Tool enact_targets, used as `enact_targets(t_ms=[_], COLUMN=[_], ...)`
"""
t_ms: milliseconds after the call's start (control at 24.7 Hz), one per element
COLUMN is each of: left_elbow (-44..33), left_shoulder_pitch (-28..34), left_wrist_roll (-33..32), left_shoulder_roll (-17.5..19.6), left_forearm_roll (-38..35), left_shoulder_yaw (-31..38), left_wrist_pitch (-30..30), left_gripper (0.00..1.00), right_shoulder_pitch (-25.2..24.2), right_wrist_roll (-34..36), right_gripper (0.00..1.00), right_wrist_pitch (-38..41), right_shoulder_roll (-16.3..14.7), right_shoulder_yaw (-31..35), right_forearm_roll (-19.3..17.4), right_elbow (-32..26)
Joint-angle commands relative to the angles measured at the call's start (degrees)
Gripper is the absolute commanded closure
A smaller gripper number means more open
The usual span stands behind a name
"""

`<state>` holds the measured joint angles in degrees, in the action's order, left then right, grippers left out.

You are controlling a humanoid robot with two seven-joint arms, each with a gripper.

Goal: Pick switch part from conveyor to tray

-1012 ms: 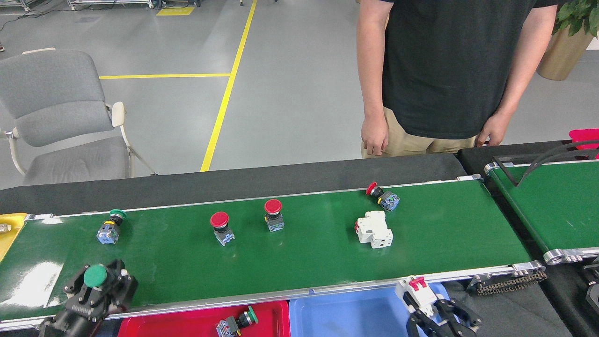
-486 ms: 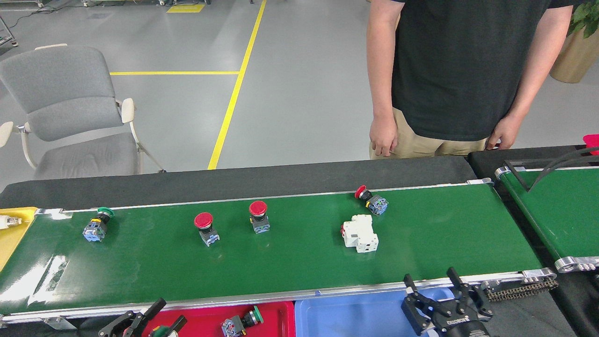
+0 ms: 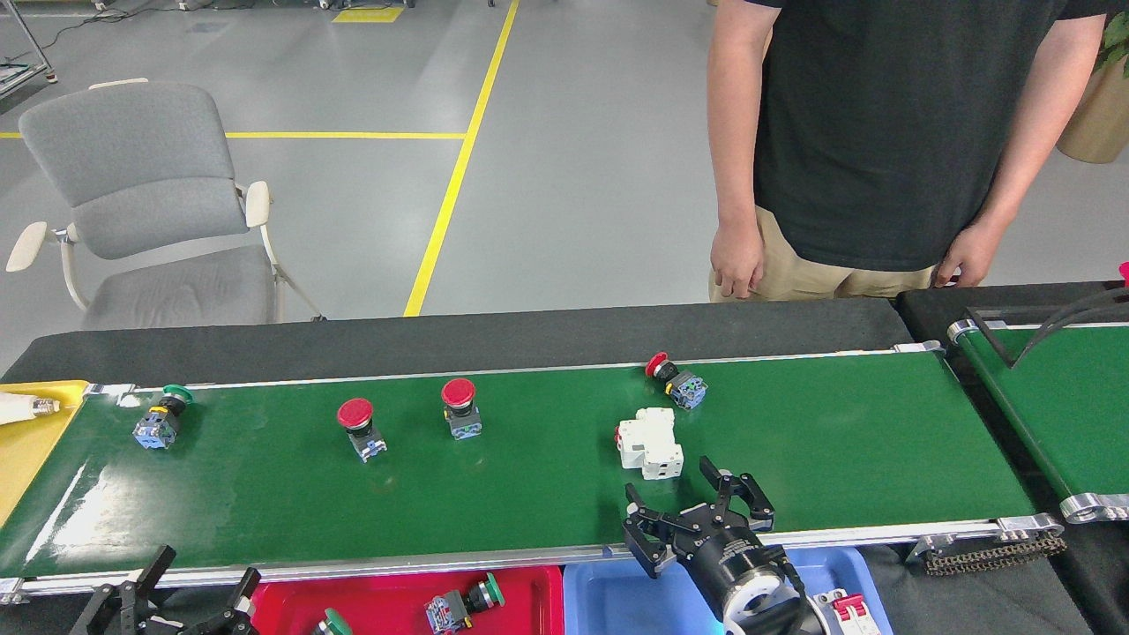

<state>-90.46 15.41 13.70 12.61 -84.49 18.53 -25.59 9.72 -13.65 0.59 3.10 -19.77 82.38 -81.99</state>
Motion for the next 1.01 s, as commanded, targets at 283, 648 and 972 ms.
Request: enact_targets(t_ms=[283,648,972], left_elbow=[5.9,20.6,24.0], left_shoulder_pitch=[-13.5,-27.2,-28.9], left_wrist_roll=[-15.5,-18.4,-18.1], left_shoulder_roll=[-2.9,-3.7,-3.5], left_forearm_roll=[0.0,-0.7,-0.7], left_shoulder_yaw=[-3.3,-7.5,-7.5], left_wrist_pitch=[0.6,6.4,12.5], left_gripper=[0.00,0.00,0.00], right_shoulder_pitch=[12.9,15.0,8.4], right_wrist_roll=[2.7,5.4,9.9], right_gripper=[0.08,0.91,0.93], right_wrist_pitch=[-3.1,-6.4,1.9], right_shoulder_roll=[6.1,5.6,-4.6], right_shoulder_yaw=[-4.8,-10.3,-9.7], right_forearm_roll=[1.3,1.2,-0.7], right_elbow=[17.4,20.8,3.3])
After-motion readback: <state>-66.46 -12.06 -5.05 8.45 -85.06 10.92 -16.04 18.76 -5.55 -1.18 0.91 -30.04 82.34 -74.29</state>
